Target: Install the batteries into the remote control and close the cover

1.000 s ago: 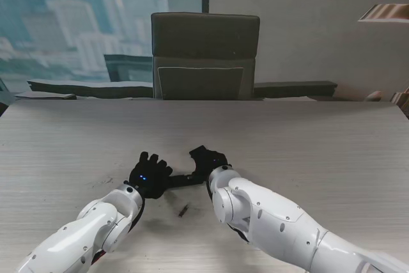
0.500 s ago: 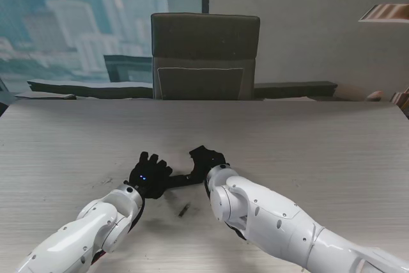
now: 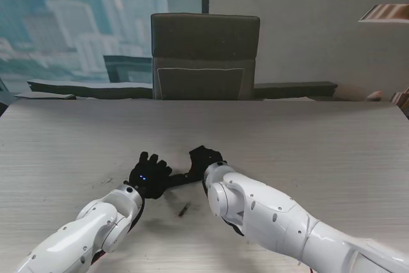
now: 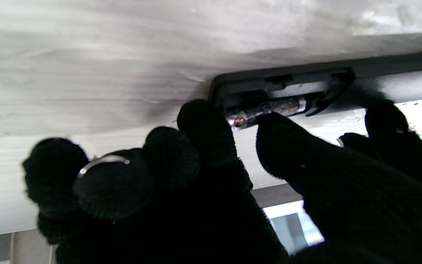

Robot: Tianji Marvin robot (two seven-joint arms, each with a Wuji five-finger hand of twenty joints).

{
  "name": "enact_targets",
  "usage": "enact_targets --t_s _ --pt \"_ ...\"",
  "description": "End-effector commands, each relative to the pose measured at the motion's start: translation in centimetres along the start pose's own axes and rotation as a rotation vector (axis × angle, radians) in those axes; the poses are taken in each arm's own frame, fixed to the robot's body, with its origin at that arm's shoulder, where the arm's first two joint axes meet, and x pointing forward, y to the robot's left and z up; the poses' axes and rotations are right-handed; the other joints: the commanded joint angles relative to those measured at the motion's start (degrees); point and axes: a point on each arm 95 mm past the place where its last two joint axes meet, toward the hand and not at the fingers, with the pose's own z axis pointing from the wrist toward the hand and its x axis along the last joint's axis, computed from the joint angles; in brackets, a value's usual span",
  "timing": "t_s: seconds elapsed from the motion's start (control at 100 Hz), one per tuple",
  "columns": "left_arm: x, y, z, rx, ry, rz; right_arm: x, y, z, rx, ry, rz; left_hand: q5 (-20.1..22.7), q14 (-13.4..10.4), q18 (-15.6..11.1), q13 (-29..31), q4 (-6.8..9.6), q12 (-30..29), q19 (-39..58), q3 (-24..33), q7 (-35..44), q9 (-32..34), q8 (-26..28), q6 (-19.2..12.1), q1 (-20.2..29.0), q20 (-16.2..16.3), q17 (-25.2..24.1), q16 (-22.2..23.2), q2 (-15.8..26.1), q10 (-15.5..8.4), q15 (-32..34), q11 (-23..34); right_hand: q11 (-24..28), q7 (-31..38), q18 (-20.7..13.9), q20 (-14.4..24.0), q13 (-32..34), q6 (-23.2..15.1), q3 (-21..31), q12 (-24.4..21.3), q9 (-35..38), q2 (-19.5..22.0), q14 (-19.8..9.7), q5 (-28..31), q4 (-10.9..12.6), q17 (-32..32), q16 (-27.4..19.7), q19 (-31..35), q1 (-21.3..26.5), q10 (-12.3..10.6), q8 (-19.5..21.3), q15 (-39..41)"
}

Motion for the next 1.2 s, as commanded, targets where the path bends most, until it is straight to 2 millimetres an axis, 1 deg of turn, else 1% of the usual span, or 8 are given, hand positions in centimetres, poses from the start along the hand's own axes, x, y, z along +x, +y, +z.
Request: enact_targets --t_s 0.0,0.22,0.59,0.78,0.88,0.93,1.0,1.19 --pt "0.6 1.9 -0.5 -0.064 0.011 -0.004 1.7 -1.7 -0.3 0.065 0.038 0.014 5.3 0.1 0.2 -0.2 0.63 0.4 0.5 -0.9 9.2 0.7 2.1 -11.7 4.1 -1.1 -0.3 -0.3 0.5 -0.2 0.4 0.8 1.7 2.7 1.5 -0.3 1.1 -3.0 0.6 0.1 1.9 -1.8 -4.3 -1.0 0.5 1.8 1.2 2.0 3.6 1.7 0.0 1.6" --pt "0.5 2.0 -0.5 -0.065 0.004 -0.005 1.8 -2.5 0.0 0.113 0.034 0.002 5.5 0.2 0.3 -0.2 0.6 0.5 0.6 -0.8 9.4 0.7 2.2 -11.7 4.6 -1.1 -0.3 -0.3 0.5 -0.2 0.4 0.8 2.1 3.1 1.0 -0.5 1.2 -1.7 1.7 0.4 2.7 -2.9 -4.8 -0.4 0.9 2.6 2.0 2.9 3.7 1.7 0.6 2.8" --pt "0.4 2.0 -0.5 -0.065 0.003 -0.003 1.6 -3.2 0.2 0.175 0.032 -0.036 5.4 0.2 0.2 -0.2 0.49 0.5 0.6 -1.0 9.4 0.7 2.1 -11.6 4.6 -1.1 -0.3 -0.3 0.6 -0.2 0.5 0.8 2.6 3.4 -0.3 -0.7 1.2 -2.9 1.9 0.9 2.7 -3.8 -5.5 -0.3 1.0 2.2 2.3 3.4 3.0 1.1 1.1 3.1" --pt "0.4 2.0 -0.6 -0.068 -0.006 0.0 1.3 -2.8 -0.2 0.129 0.013 -0.021 6.4 0.4 0.3 -0.2 0.58 0.5 0.5 -1.1 14.3 0.9 4.4 -12.9 4.6 -1.1 -0.4 -0.3 0.7 -0.2 0.5 0.9 2.0 2.3 -0.1 -0.8 1.1 -6.6 -0.1 0.8 1.8 -2.8 -5.1 0.0 0.3 0.5 1.7 2.7 0.7 0.0 0.6 1.5" --pt "0.3 2.0 -0.5 -0.066 -0.011 0.006 1.0 -2.0 -0.8 0.072 0.016 -0.026 6.4 0.4 0.4 0.0 0.64 0.5 0.5 -1.3 15.4 1.2 4.5 -13.0 4.5 -1.1 -0.3 -0.3 0.7 -0.3 0.5 0.9 1.1 1.4 -0.5 -0.9 1.0 -8.4 -1.9 0.4 -0.4 -3.6 -4.5 -1.5 -1.5 -2.4 -0.5 0.8 -1.3 -0.6 0.0 -2.3" --pt "0.3 2.0 -0.4 -0.075 -0.013 0.003 0.8 -1.6 -1.1 0.042 0.019 -0.026 6.3 0.4 0.3 -0.3 0.72 0.5 0.4 -1.2 15.7 1.0 4.4 -12.7 4.6 -1.1 -0.5 -0.4 0.7 -0.2 0.4 0.8 0.9 0.1 -0.9 -0.6 1.1 -8.5 -3.4 0.0 -1.3 -2.0 -4.4 -1.7 -0.1 -3.4 -1.7 0.1 -4.0 -0.7 1.1 -3.6" --pt "0.4 1.9 -0.1 -0.09 -0.012 0.008 0.5 -1.1 -1.7 0.003 0.019 -0.004 6.2 0.3 0.4 -0.2 0.69 0.5 0.4 -1.3 16.0 1.0 4.3 -12.8 4.5 -1.1 -0.5 -0.4 0.8 -0.2 0.4 0.8 0.2 -3.9 -0.7 0.1 0.9 -7.8 -5.6 -0.7 -2.9 1.3 -3.5 -2.0 3.6 -5.3 -4.0 -1.6 -7.4 -0.1 7.7 -6.1" --pt "0.8 1.8 0.1 -0.108 0.009 0.015 -0.2 0.6 -3.3 -0.105 0.03 -0.002 5.9 0.3 0.2 -0.3 0.69 0.5 0.5 -1.5 16.3 0.9 4.0 -12.8 4.6 -1.1 -0.5 -0.3 0.9 -0.2 0.4 0.9 -0.5 -5.5 -0.9 0.0 -0.9 -7.6 -7.5 -1.2 -5.0 2.7 -2.9 -3.6 3.8 -7.9 -4.9 -3.3 -8.9 0.3 8.9 -7.9"
